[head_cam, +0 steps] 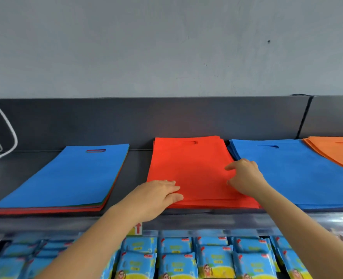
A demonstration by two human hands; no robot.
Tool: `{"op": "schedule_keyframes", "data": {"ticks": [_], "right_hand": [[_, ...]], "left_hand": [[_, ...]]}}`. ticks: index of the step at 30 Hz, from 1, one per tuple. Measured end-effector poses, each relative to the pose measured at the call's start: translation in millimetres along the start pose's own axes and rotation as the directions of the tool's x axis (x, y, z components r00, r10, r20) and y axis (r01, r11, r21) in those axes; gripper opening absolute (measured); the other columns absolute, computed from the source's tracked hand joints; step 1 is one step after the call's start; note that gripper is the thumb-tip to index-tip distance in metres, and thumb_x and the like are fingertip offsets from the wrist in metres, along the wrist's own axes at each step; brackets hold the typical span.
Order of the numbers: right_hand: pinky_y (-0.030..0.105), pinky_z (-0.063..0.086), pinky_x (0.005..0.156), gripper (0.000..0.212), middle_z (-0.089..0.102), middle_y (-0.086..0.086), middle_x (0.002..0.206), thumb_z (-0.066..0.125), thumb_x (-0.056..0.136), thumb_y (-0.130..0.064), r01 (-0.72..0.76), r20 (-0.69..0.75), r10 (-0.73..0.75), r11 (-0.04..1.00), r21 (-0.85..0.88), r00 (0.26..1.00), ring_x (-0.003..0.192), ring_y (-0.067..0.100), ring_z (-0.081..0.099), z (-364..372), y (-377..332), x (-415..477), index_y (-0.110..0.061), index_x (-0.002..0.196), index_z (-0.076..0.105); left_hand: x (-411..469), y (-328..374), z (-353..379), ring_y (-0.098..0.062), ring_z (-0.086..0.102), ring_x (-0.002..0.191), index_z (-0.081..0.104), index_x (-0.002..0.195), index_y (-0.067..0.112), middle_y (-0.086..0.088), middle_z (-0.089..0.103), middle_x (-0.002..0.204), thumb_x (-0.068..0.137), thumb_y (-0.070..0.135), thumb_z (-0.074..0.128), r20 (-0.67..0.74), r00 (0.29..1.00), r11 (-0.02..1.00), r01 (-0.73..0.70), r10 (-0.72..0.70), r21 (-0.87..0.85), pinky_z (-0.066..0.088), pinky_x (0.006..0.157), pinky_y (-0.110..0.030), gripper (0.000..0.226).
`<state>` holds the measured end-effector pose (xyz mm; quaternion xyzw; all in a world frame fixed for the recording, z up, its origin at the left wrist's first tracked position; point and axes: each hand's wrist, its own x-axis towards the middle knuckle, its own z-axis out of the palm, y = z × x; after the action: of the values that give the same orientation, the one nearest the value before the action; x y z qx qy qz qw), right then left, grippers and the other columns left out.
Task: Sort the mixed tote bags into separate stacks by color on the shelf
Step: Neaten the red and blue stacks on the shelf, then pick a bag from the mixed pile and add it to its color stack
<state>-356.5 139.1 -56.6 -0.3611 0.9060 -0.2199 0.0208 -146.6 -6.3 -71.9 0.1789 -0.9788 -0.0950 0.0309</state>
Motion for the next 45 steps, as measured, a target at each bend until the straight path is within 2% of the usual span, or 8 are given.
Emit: {"op": "schedule_keyframes", "data": {"ticks": [6, 14, 19, 29, 32, 35, 40, 45], "right_hand": [[0.032, 0.036, 0.102, 0.035, 0.056, 0.003, 0.128, 0.064, 0.084, -0.019, 0.319, -0.062, -0.315, 0.945, 0.071, 0.947, 0.122, 0.025, 0.046, 18, -75, -5, -0.017, 0.118, 0.063], [0.030, 0.038, 0.103, 0.038, 0.059, 0.001, 0.129, 0.068, 0.084, -0.030, 0.553, 0.155, -0.591, 0.801, 0.229, 0.792, 0.123, 0.018, 0.051, 89, -212, -24, -0.018, 0.120, 0.064], [0.032, 0.040, 0.102, 0.050, 0.060, -0.002, 0.129, 0.078, 0.073, -0.037, 0.508, 0.341, -0.538, 0.842, 0.182, 0.771, 0.120, 0.016, 0.052, 125, -256, -19, -0.020, 0.118, 0.065], [0.028, 0.043, 0.066, 0.022, 0.067, -0.004, 0.083, 0.066, 0.080, -0.049, 0.369, 0.245, -0.376, 0.926, 0.073, 0.894, 0.084, 0.019, 0.061, 135, -274, -3, -0.027, 0.083, 0.071], [0.027, 0.041, 0.066, 0.025, 0.061, -0.004, 0.080, 0.063, 0.083, -0.048, 0.333, 0.257, -0.343, 0.939, 0.084, 0.904, 0.082, 0.020, 0.059, 138, -277, -1, -0.023, 0.083, 0.067], [0.028, 0.044, 0.076, 0.042, 0.060, 0.002, 0.097, 0.063, 0.083, -0.050, 0.129, 0.221, -0.225, 0.917, 0.378, 0.949, 0.091, 0.021, 0.057, 139, -279, 1, -0.012, 0.102, 0.063], [0.025, 0.051, 0.052, 0.030, 0.054, 0.011, 0.076, 0.064, 0.088, -0.032, -0.419, 0.570, -0.001, 0.678, 0.604, 0.821, 0.060, 0.017, 0.053, 116, -273, -7, -0.006, 0.084, 0.048], [0.022, 0.053, 0.048, 0.021, 0.065, 0.012, 0.094, 0.066, 0.079, 0.008, -0.279, 0.398, -0.087, 0.578, 0.767, 0.913, 0.067, 0.017, 0.063, 108, -267, -6, 0.000, 0.097, 0.060]], "left_hand": [[-44, -43, -18, 0.002, 0.032, 0.133, 0.051, 0.133, 0.031, 0.021, 0.040, 0.143, 0.097, 0.050, 0.035, -0.356, 0.928, 0.993, 0.078, -0.106, -0.092, 0.029, 0.110, -0.025, 0.044], [-136, -173, -39, -0.009, 0.046, 0.127, 0.058, 0.128, 0.025, 0.010, 0.052, 0.136, 0.097, 0.033, 0.047, -0.409, 0.809, 0.897, 0.439, -0.423, -0.058, 0.036, 0.103, -0.028, 0.034], [-157, -212, -48, -0.014, 0.047, 0.127, 0.056, 0.131, 0.018, 0.003, 0.052, 0.137, 0.097, 0.032, 0.047, -0.334, 0.832, 0.890, 0.454, -0.443, -0.051, 0.032, 0.104, -0.027, 0.037], [-162, -229, -64, -0.013, 0.053, 0.116, 0.060, 0.124, 0.026, 0.011, 0.059, 0.125, 0.086, 0.058, 0.053, -0.043, 0.863, 0.864, 0.503, -0.503, -0.020, 0.041, 0.094, -0.027, 0.050], [-159, -238, -62, -0.017, 0.058, 0.081, 0.064, 0.088, 0.018, 0.003, 0.064, 0.083, 0.095, 0.036, 0.051, -0.127, 0.877, 0.881, 0.472, -0.464, 0.040, 0.041, 0.068, -0.028, 0.023], [-159, -240, -59, -0.018, 0.037, 0.053, 0.034, 0.061, 0.014, 0.000, 0.037, 0.055, 0.097, 0.029, 0.050, -0.229, 0.862, 0.887, 0.462, -0.453, -0.016, 0.022, 0.051, -0.028, 0.041], [-166, -240, -52, -0.017, 0.059, 0.064, 0.070, 0.087, 0.021, 0.004, 0.064, 0.066, 0.096, 0.028, 0.052, -0.338, 0.868, 0.928, 0.369, -0.363, -0.048, 0.038, 0.057, -0.026, 0.021], [-159, -206, -52, -0.028, 0.066, 0.066, 0.069, 0.112, 0.029, -0.001, 0.073, 0.077, 0.088, 0.018, 0.064, -0.576, 0.791, 0.964, 0.266, -0.206, 0.020, 0.048, 0.054, -0.033, 0.027]]}}
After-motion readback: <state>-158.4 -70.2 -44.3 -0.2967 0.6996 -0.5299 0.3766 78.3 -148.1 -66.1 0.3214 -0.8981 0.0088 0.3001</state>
